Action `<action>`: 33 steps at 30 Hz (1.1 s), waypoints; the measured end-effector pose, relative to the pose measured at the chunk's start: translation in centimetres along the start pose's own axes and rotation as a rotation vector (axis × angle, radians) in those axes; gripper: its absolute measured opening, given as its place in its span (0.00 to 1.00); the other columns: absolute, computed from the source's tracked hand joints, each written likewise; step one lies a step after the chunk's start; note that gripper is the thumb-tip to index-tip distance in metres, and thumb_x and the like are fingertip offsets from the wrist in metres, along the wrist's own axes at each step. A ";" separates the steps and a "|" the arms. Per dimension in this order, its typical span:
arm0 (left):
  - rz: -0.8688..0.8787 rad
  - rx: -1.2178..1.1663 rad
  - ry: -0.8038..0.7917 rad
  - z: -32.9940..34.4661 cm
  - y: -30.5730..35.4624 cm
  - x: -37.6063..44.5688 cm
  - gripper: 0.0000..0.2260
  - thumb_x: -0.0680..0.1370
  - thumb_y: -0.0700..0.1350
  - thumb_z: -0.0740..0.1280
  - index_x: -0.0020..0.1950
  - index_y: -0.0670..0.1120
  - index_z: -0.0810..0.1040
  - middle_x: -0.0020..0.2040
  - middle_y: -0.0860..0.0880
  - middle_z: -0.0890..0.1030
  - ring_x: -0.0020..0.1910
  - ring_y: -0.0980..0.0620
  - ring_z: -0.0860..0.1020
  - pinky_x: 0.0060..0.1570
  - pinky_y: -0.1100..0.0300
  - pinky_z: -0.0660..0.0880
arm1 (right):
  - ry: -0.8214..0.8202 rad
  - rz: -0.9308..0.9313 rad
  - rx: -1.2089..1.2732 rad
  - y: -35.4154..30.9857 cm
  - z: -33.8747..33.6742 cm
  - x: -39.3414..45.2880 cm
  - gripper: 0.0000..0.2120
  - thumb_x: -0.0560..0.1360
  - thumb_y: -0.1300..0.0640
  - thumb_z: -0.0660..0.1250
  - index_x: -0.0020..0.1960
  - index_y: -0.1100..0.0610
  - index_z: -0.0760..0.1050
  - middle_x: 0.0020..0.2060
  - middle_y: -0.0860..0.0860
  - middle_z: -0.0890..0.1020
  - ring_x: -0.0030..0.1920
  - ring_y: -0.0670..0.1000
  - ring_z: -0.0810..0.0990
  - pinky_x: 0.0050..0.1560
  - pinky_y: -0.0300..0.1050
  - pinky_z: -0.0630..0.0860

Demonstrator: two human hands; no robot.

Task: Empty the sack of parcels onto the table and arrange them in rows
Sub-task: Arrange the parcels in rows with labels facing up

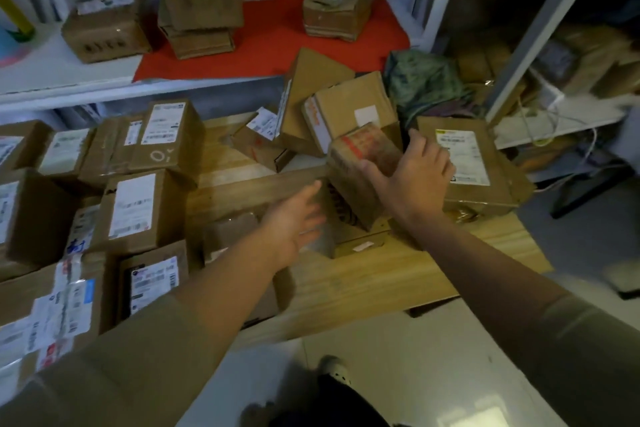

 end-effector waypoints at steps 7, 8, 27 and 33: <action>0.085 -0.003 -0.079 3.5 1.7 0.2 0.30 0.72 0.65 0.70 0.67 0.48 0.76 0.61 0.46 0.82 0.60 0.46 0.79 0.66 0.47 0.73 | -0.104 0.007 0.437 1.0 0.3 0.2 0.22 0.82 0.47 0.55 0.46 0.60 0.80 0.42 0.55 0.83 0.48 0.61 0.81 0.53 0.57 0.75; 0.084 0.011 -0.057 3.4 1.8 0.3 0.34 0.67 0.68 0.72 0.66 0.49 0.77 0.59 0.46 0.82 0.59 0.46 0.80 0.65 0.46 0.74 | -0.135 0.046 0.580 0.8 0.5 0.1 0.22 0.81 0.48 0.56 0.44 0.60 0.82 0.41 0.54 0.84 0.46 0.58 0.82 0.52 0.57 0.77; 0.091 -0.263 -0.058 -8.6 -1.6 -3.4 0.20 0.77 0.51 0.62 0.66 0.46 0.77 0.61 0.41 0.82 0.62 0.41 0.79 0.62 0.44 0.73 | -1.148 0.345 0.970 -4.9 3.3 -5.1 0.26 0.69 0.31 0.69 0.60 0.46 0.80 0.55 0.50 0.85 0.57 0.55 0.82 0.60 0.57 0.77; 0.114 -0.003 0.233 -11.8 -2.6 -4.0 0.27 0.76 0.66 0.63 0.66 0.49 0.76 0.62 0.48 0.81 0.62 0.45 0.78 0.68 0.47 0.69 | -1.105 0.469 1.013 -7.2 4.5 -5.5 0.21 0.73 0.39 0.68 0.60 0.51 0.79 0.52 0.55 0.85 0.48 0.55 0.83 0.36 0.45 0.80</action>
Point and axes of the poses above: each hand's wrist, its own x-axis towards the middle knuckle, its own z-axis out of the palm, y = z × x, the point moved 1 cm from there along x, towards the middle knuckle
